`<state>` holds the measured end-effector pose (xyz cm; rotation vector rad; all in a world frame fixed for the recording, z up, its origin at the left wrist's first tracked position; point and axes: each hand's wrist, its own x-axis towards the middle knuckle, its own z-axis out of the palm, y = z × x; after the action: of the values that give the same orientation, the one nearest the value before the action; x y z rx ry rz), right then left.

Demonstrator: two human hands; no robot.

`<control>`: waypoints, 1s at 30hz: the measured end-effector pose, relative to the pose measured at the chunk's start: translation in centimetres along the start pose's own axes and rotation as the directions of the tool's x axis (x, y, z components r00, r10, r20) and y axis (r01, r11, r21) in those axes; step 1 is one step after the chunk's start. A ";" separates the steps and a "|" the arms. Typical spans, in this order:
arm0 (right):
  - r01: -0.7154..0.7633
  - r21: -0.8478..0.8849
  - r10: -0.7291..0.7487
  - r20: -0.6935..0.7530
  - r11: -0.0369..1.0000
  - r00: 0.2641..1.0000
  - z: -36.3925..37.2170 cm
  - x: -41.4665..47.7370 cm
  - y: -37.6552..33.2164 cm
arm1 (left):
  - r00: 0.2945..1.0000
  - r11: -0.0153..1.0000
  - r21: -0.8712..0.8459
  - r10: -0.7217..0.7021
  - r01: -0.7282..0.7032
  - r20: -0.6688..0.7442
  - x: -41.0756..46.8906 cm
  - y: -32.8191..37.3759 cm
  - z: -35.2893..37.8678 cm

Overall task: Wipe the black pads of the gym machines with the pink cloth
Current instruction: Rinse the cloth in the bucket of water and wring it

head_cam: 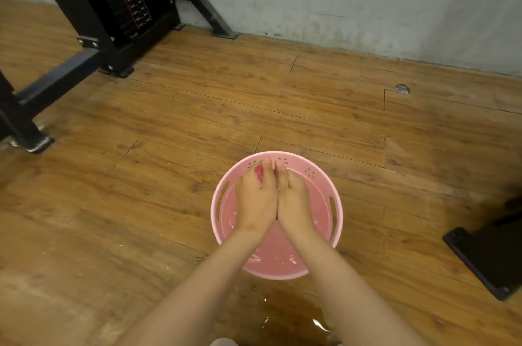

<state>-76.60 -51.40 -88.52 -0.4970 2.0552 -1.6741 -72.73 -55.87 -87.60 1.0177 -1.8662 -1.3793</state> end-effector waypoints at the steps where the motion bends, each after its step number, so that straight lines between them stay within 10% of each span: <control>1: 0.004 -0.024 -0.004 0.001 1.000 1.000 0.1 0.0 0.0 | 1.000 1.000 0.006 -0.003 0.003 0.007 0.1 -0.1 -0.1; 14: 0.065 -0.111 -0.063 0.027 0.992 0.998 -0.6 0.4 -1.4 | 0.981 0.996 -0.015 0.088 -0.087 0.171 0.5 0.6 -2.1; 22: 0.045 0.078 -0.056 0.137 0.996 0.989 -3.6 1.6 -3.3 | 0.903 0.897 -0.265 -0.256 0.355 0.345 3.1 2.4 -4.2; 30: 0.055 0.084 -0.070 0.175 0.995 0.982 -5.0 2.2 -4.3 | 0.892 0.778 -0.468 -0.258 0.420 0.371 3.8 4.3 -5.2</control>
<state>-81.16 -49.37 -83.73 -0.6657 1.8562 -1.6746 -71.51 -61.01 -81.90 0.9173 -1.3584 -2.2208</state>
